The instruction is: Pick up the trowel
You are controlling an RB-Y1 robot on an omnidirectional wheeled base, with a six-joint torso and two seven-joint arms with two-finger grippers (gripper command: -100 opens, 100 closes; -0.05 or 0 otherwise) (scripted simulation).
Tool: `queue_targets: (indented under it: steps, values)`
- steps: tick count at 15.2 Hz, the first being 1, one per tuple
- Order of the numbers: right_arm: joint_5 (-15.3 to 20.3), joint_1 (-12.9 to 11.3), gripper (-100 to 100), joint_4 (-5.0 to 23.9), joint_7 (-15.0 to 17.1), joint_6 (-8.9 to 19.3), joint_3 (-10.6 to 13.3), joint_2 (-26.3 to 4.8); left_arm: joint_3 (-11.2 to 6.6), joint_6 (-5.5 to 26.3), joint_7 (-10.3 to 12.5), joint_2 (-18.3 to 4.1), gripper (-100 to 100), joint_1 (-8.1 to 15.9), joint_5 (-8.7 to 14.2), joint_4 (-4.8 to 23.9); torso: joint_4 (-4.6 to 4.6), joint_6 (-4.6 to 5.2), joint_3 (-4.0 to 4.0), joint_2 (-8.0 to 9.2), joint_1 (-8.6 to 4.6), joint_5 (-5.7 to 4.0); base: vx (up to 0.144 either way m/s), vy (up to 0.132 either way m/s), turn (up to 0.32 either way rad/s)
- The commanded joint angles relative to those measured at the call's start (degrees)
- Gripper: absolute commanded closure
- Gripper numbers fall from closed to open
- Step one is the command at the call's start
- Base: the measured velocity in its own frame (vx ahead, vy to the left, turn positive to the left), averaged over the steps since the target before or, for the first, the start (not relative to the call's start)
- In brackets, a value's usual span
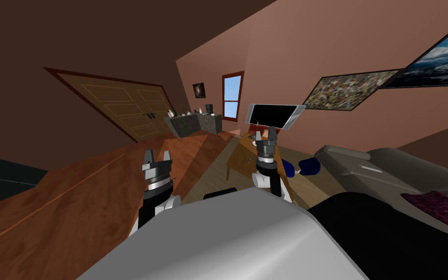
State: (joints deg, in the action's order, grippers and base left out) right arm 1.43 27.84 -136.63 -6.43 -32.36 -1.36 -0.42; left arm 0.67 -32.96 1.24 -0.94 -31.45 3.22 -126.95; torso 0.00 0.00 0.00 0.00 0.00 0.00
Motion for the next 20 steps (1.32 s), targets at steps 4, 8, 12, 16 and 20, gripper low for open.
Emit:
queue_targets:
  steps: [4, 8, 12, 16, 20]
  values:
    - [0.67, 0.25, -100, 1.36, 0.12, 0.44, 0.76, -5.18, 0.00, 0.00, 0.00, 0.00, 0, 0.00, 0.00, 0.00, 0.00, -0.01, 0.00, 0.00, -0.04, -0.01, 0.000, -0.006, 0.027]
    - [1.39, 0.51, -100, 2.81, 0.24, 0.90, 1.58, -8.96, 0.00, 0.00, 0.00, 0.00, 0, 0.00, 0.00, 0.00, 0.00, -0.01, 0.00, 0.00, -0.08, -0.02, 0.001, -0.013, 0.038]
    - [2.32, 0.86, -100, 4.70, 0.40, 1.49, 2.65, -13.20, 0.00, 0.00, 0.00, 0.00, 0, 0.00, 0.00, 0.00, -0.01, -0.01, -0.01, -0.02, -0.08, -0.02, 0.003, -0.011, 0.043]
    - [3.45, 1.26, -100, 6.97, 0.59, 2.19, 3.94, -17.84, 0.00, 0.00, 0.00, 0.00, 0, 0.00, 0.00, 0.00, -0.01, -0.02, -0.02, -0.03, -0.09, -0.02, 0.003, -0.014, 0.058]
    - [4.74, 1.73, -100, 9.56, 0.80, 2.98, 5.43, -22.80, 0.00, 0.00, 0.00, 0.00, 0, 0.00, 0.00, 0.00, -0.01, -0.01, -0.02, -0.03, -0.09, -0.02, 0.004, -0.014, 0.061]
